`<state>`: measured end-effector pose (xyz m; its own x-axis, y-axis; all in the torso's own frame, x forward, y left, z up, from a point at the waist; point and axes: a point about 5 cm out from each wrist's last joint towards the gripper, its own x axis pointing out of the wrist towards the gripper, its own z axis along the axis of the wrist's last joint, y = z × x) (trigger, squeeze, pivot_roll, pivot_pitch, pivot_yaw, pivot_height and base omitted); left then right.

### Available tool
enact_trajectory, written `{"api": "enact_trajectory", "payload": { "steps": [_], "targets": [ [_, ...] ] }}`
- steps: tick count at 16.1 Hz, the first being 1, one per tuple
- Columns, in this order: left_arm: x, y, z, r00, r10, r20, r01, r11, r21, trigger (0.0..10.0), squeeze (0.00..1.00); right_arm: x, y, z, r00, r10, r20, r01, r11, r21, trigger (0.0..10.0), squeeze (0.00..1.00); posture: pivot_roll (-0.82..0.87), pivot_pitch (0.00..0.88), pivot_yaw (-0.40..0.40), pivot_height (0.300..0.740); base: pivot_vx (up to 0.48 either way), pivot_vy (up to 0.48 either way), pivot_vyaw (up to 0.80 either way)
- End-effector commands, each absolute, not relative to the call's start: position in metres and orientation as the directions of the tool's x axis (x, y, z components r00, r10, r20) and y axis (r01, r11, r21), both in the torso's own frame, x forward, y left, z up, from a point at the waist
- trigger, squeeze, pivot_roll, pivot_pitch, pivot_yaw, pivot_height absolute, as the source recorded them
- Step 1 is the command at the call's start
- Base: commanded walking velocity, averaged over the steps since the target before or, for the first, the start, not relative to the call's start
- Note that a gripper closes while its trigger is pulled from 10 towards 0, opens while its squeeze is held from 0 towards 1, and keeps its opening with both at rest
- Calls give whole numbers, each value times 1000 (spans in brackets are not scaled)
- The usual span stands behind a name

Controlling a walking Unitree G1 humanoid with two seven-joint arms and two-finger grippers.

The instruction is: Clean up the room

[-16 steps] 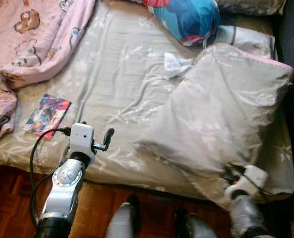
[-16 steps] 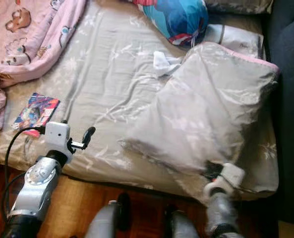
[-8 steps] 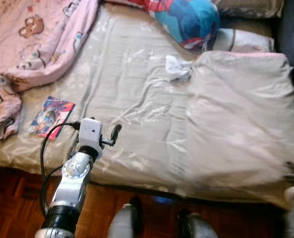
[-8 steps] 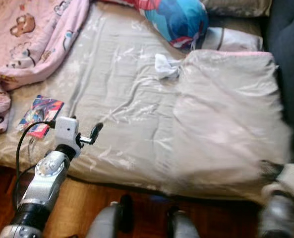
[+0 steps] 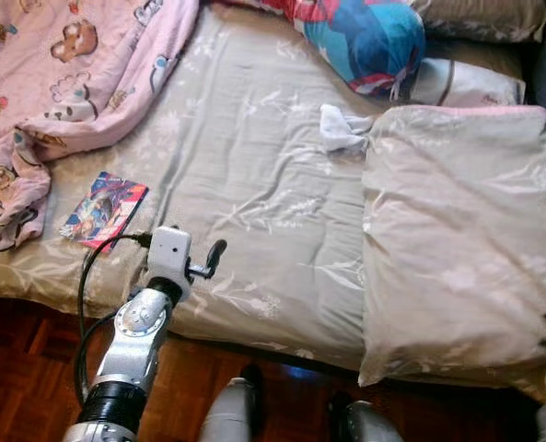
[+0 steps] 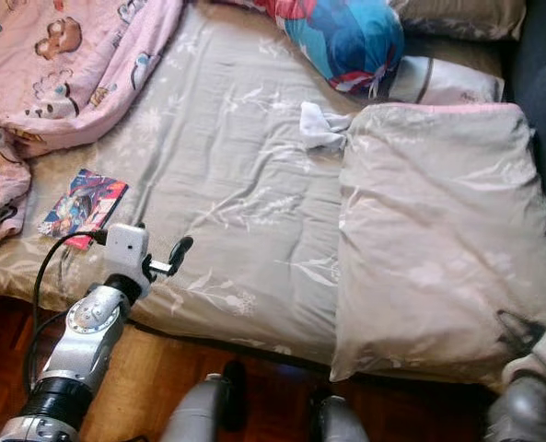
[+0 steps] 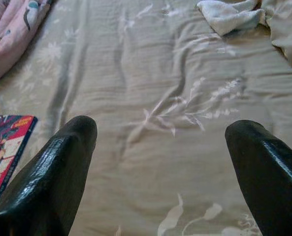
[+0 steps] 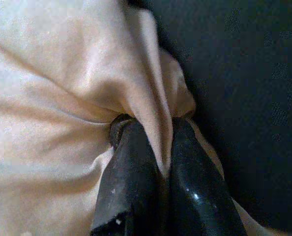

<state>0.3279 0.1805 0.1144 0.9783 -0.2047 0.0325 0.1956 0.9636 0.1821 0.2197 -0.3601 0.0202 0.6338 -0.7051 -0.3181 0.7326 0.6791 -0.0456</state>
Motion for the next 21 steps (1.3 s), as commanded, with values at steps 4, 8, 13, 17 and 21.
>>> {"api": "enact_trajectory", "payload": {
  "steps": [4,8,13,17,21],
  "targets": [
    [324,184,105,978,-209,1,205,961,186,10000,0,204,-354,4,579,-724,-374,766,641,-55,10000,1000,113,274,44,740,0,0,0],
    [328,182,105,977,-214,4,209,961,180,10000,0,222,-355,23,632,-732,-253,749,662,-44,10000,1000,109,260,43,740,0,0,0],
    [321,204,77,994,-84,-72,95,983,157,10000,0,269,-300,40,863,-496,-92,500,866,21,10000,1000,95,233,38,740,0,0,0],
    [301,222,40,977,16,-214,16,989,148,10000,0,277,-251,18,941,-268,-205,286,956,62,10000,0,88,181,5,740,0,0,0],
    [274,228,-1,911,96,-400,-44,990,136,10000,0,262,-215,-18,897,-83,-435,132,988,84,10000,0,99,123,-30,740,0,0,0]
  ]
}}
